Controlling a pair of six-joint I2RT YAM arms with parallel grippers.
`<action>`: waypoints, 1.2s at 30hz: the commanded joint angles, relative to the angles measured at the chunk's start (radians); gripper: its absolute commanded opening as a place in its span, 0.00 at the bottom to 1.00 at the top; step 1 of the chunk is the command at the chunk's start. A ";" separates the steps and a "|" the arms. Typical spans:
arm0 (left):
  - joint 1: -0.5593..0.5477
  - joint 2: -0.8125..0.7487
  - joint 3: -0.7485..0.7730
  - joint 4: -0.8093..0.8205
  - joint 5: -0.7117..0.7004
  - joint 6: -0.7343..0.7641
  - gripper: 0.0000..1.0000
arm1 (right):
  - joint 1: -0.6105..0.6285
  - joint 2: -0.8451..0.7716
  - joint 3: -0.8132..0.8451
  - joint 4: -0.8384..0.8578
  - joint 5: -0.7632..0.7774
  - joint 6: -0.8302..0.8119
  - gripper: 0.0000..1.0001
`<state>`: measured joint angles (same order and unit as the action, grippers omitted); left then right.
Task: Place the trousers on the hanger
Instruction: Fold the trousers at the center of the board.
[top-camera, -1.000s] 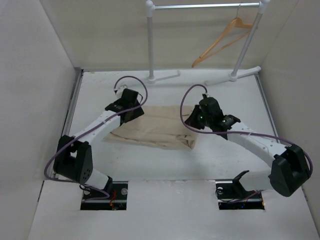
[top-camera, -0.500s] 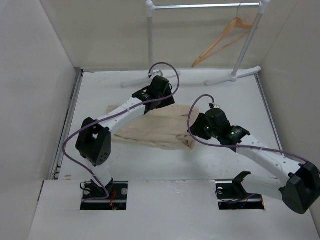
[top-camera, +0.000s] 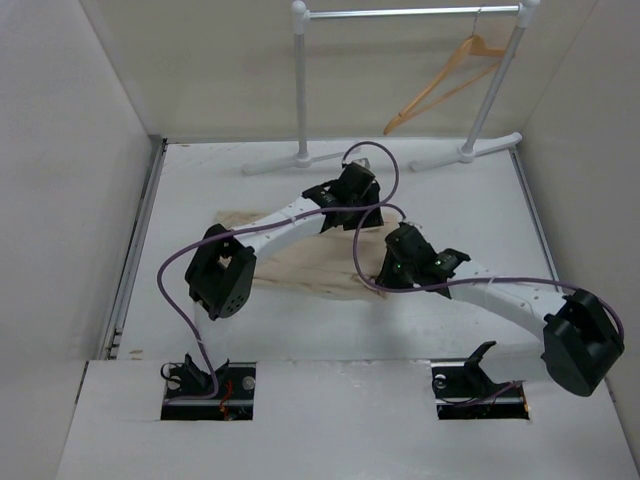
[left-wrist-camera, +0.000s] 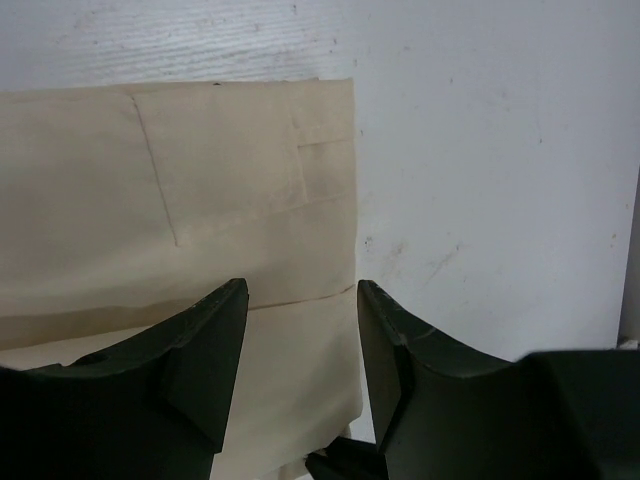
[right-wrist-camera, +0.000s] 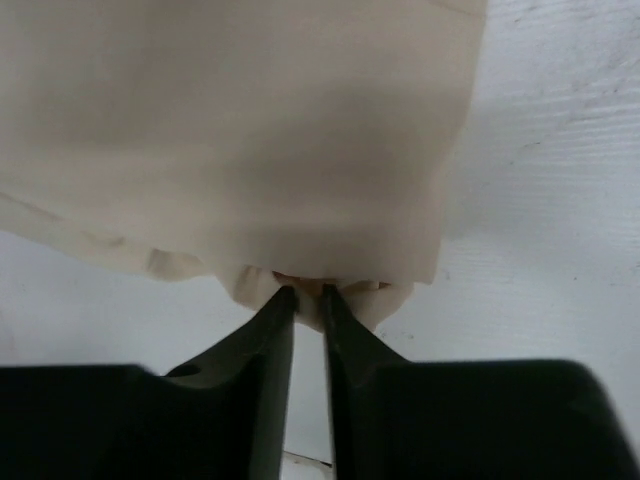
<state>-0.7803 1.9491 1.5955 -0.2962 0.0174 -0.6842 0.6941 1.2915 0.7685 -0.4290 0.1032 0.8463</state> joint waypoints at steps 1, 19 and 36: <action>-0.009 -0.009 -0.005 0.009 0.010 0.014 0.45 | 0.020 0.022 0.000 -0.014 0.027 0.022 0.20; 0.013 -0.125 -0.112 0.012 0.004 -0.003 0.46 | 0.022 -0.188 -0.022 -0.076 0.017 0.036 0.45; 0.008 0.031 -0.031 0.100 0.081 -0.044 0.45 | -0.037 0.035 -0.093 0.102 0.006 0.006 0.15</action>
<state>-0.7815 1.9491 1.5200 -0.2314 0.0822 -0.7166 0.6437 1.3178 0.7319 -0.3756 0.0940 0.8318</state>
